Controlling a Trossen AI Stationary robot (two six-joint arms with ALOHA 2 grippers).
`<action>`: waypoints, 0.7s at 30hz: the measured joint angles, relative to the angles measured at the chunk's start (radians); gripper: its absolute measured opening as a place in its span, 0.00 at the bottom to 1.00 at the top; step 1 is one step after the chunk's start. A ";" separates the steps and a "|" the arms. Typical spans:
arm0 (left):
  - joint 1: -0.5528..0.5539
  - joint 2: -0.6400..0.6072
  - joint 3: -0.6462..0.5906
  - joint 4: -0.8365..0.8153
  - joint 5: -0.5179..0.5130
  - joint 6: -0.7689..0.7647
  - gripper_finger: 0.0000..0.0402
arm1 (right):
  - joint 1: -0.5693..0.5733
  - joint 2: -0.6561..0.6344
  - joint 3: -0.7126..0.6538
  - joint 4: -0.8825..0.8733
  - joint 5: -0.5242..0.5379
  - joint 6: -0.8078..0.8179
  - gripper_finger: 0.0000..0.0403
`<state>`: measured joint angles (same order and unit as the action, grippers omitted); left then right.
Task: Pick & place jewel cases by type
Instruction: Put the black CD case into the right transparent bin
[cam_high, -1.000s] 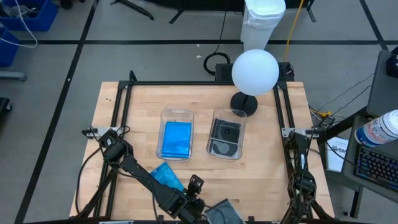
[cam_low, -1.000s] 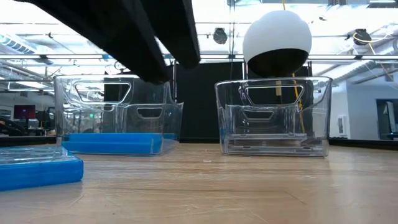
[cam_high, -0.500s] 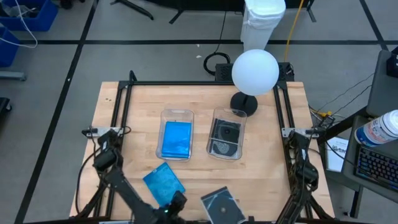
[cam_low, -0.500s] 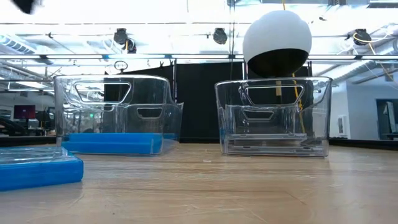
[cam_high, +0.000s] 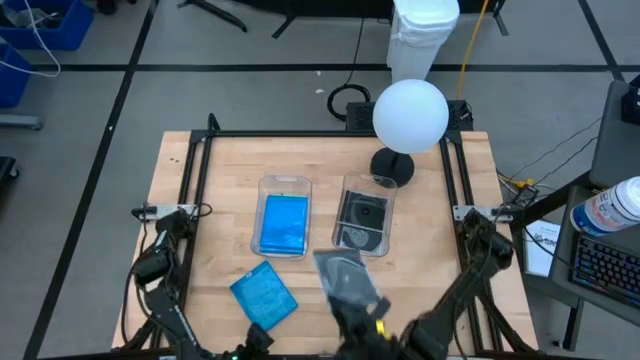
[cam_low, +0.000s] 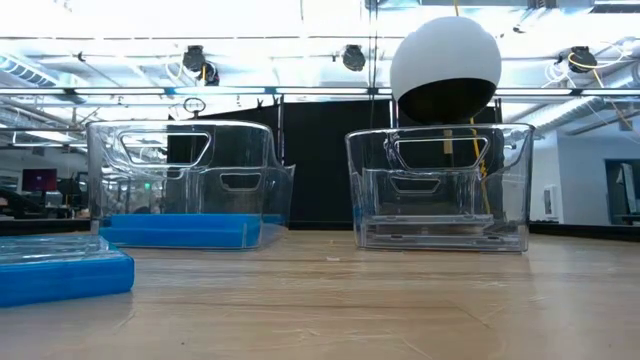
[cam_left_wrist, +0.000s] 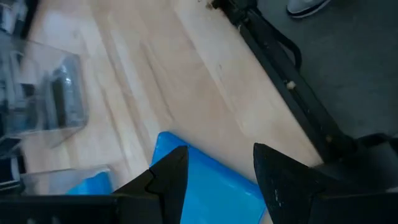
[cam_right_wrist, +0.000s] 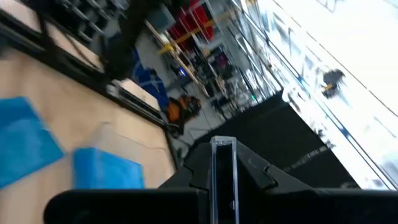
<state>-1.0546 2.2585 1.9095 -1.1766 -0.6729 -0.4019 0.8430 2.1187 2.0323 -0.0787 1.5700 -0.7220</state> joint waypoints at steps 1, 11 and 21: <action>-0.008 0.000 0.000 -0.009 -0.015 -0.003 0.46 | -0.018 -0.017 0.000 -0.018 0.001 0.005 0.06; -0.035 -0.001 0.000 -0.102 -0.064 -0.129 0.46 | -0.176 -0.101 0.000 -0.064 0.001 0.065 0.05; -0.034 -0.001 0.000 -0.107 -0.078 -0.191 0.46 | -0.241 -0.099 0.000 -0.498 -0.001 0.063 0.07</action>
<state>-1.0889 2.2574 1.9095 -1.2838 -0.7513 -0.5925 0.6016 2.0198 2.0325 -0.5765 1.5687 -0.6590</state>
